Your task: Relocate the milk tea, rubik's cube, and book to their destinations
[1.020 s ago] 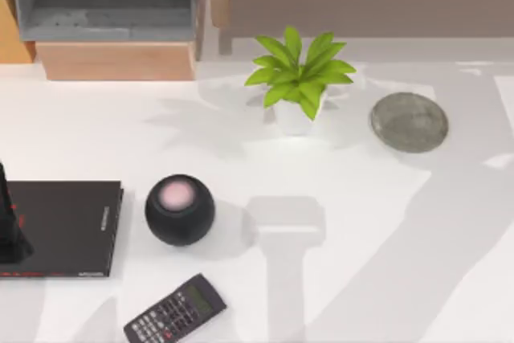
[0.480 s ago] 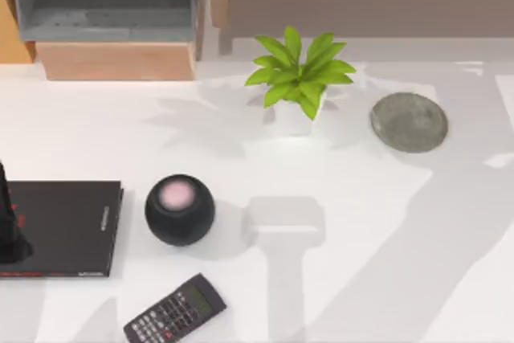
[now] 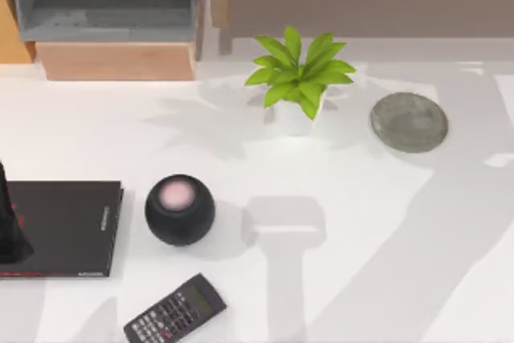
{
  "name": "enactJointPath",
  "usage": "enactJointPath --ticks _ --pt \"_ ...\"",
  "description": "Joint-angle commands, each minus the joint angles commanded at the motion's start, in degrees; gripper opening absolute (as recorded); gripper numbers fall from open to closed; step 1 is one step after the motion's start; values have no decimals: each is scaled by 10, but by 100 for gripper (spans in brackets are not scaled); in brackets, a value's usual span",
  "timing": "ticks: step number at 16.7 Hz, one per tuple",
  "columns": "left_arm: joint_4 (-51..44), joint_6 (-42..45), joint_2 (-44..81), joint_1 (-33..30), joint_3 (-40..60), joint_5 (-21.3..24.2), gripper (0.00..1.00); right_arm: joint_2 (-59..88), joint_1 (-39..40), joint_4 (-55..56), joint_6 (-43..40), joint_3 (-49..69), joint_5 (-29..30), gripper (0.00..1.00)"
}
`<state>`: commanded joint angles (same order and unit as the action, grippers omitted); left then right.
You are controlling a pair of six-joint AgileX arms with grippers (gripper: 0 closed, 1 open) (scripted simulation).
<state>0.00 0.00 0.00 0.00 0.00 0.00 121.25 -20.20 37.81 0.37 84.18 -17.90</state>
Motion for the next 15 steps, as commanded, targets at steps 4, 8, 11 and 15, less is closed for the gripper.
enactJointPath --ticks 4,8,11,15 --pt "0 0 0 0 0 0 100 0 0 0 0 0 0 0" --pt "0 0 0 0 0 0 100 0 0 0 0 0 0 0" --pt "0 0 0 0 0 0 100 -8 4 2 1 -9 -3 0" --pt "0 0 0 0 0 0 100 -58 5 17 4 -76 -18 0"
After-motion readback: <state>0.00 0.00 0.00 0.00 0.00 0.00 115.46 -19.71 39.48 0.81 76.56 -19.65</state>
